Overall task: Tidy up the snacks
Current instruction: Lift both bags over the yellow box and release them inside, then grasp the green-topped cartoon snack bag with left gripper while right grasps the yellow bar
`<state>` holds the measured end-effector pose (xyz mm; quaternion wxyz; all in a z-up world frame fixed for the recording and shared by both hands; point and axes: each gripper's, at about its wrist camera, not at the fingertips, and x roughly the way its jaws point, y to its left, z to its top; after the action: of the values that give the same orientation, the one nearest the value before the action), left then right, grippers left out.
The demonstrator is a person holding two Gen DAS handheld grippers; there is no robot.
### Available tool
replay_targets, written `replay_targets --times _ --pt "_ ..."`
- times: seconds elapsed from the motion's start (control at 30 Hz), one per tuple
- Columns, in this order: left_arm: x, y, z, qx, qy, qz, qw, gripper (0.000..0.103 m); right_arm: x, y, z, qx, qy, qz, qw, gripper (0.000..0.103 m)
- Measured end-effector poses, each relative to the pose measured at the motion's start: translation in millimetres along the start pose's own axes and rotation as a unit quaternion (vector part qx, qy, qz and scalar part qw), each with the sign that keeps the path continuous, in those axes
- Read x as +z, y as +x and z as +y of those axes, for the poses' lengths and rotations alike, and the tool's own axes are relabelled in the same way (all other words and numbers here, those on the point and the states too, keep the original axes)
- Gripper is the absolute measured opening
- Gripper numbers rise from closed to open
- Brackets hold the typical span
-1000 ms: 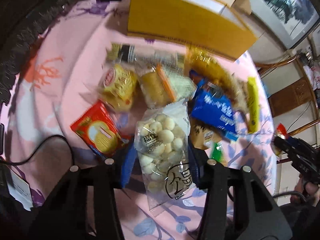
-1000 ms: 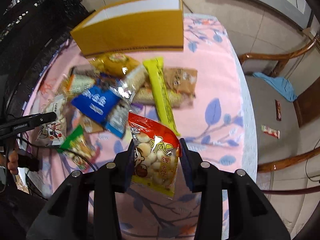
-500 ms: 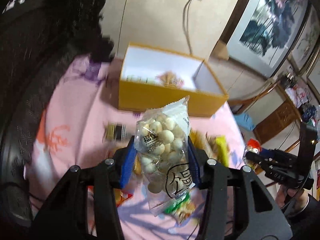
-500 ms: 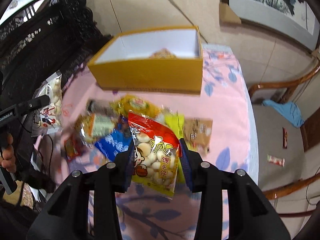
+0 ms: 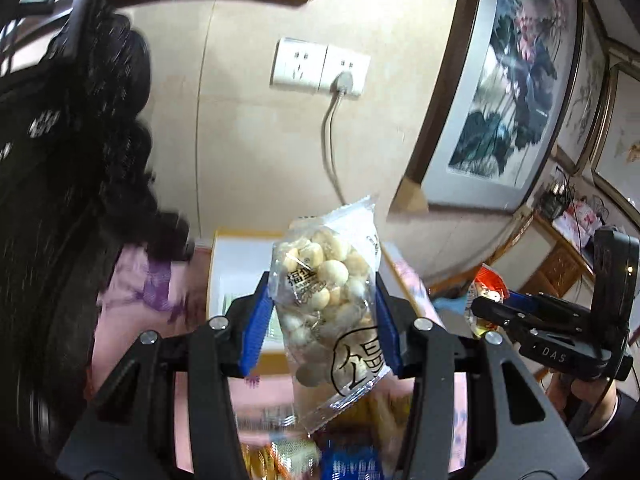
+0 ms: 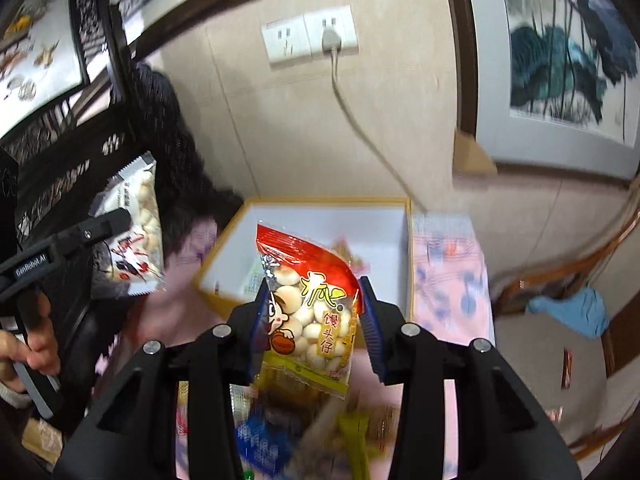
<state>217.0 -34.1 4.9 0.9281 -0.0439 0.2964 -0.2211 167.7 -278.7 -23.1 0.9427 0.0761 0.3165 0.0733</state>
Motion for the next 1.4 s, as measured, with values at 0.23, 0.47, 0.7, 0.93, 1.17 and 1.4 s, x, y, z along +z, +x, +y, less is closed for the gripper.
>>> replay_targets --times 0.23,0.47,0.7,0.93,1.17,1.4 --pt "31.4 62.5 3.8 0.032 -0.003 0.002 0.9995 0.048 44.0 53.4 -0.6 -0.007 -0.003 -0.024 1.000 0.042" --pt "24.9 109.9 18.3 0.089 -0.023 0.027 0.9954 0.092 44.0 106.5 -9.3 -0.053 0.007 -0.001 0.999 0.077" --pt "12.2 70.4 16.5 0.075 -0.006 0.003 0.9972 0.094 24.2 82.2 -13.2 -0.016 0.015 0.001 1.000 0.077" --pt "-58.1 32.4 19.5 0.078 -0.019 0.037 0.9961 0.094 -58.1 40.0 -15.0 0.018 -0.012 0.036 0.999 0.077" --pt "-168.0 9.8 12.2 0.074 -0.022 0.137 0.9876 0.094 -143.5 -26.7 -12.7 0.091 0.017 0.073 0.993 0.077" --pt "-251.1 -1.1 -11.1 0.027 -0.002 0.225 0.9740 0.094 -193.0 -58.8 -13.4 0.056 0.026 0.099 0.993 0.077"
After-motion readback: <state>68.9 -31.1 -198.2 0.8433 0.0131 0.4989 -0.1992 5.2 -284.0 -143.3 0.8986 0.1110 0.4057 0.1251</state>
